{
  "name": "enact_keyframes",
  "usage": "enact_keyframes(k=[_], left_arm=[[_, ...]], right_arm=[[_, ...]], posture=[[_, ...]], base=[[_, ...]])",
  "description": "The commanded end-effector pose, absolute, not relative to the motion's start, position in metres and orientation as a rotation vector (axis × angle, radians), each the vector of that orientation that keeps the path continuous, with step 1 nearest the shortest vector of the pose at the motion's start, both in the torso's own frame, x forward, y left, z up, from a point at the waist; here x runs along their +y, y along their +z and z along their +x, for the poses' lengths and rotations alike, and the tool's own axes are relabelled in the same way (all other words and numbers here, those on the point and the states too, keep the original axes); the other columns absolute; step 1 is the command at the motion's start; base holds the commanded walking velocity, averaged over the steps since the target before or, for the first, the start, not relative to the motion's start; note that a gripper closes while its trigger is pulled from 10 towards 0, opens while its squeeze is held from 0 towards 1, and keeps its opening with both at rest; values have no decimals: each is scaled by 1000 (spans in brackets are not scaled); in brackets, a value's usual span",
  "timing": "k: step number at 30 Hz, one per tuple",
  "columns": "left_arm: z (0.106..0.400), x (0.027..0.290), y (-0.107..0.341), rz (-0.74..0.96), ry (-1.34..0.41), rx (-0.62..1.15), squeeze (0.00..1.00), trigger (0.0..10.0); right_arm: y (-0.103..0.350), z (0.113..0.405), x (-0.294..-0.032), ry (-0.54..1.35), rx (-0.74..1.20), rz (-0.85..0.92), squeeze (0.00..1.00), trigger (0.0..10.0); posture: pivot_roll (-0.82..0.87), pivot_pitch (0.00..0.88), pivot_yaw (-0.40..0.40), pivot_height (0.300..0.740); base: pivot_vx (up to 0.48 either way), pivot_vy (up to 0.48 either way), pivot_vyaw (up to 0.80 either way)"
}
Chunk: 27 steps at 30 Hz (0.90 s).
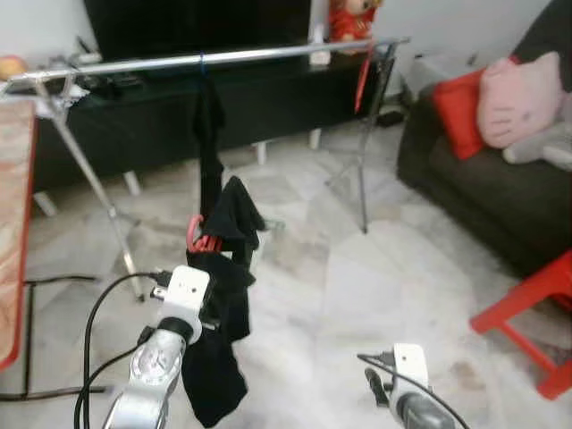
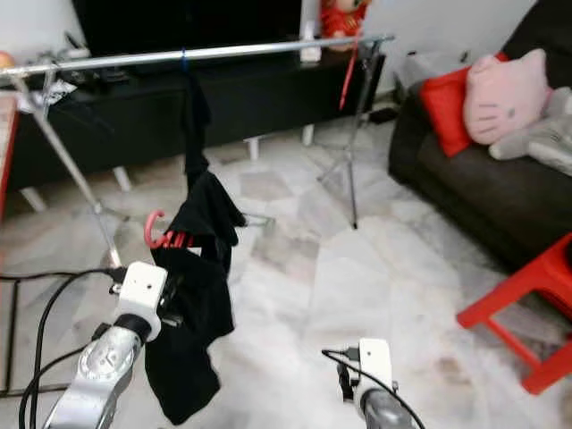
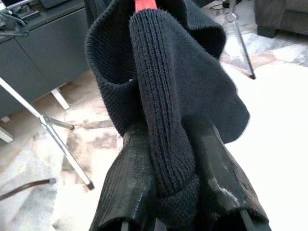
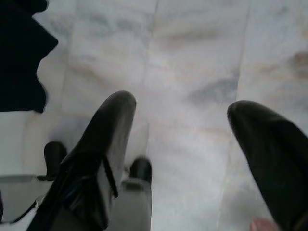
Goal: Hang hanger
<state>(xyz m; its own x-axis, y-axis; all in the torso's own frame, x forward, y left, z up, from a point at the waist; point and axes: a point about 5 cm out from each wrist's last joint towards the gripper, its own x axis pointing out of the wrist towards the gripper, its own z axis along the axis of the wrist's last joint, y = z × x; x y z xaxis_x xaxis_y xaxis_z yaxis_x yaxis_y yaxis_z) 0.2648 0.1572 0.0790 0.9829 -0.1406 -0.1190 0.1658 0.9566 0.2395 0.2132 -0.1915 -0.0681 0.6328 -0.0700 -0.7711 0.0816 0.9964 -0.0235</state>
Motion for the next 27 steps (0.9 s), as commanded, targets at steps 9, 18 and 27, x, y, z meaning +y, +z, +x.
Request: enact_keyframes(k=[9,18,27], left_arm=[[268,154,91,266,-166,45,0,10000],[268,154,92,268,-182,46,0,10000],[268,155,92,277,-202,55,0,10000]], right_arm=[[-68,213,-194,-74,885,-3,0,10000],[-69,212,-193,-70,878,-7,0,10000],[-66,214,-193,-45,840,-47,0,10000]], posture=[[-5,45,-39,740],[-1,34,-29,740],[0,38,-27,740]], base=[[-262,0,0],[-262,0,0],[-142,0,0]])
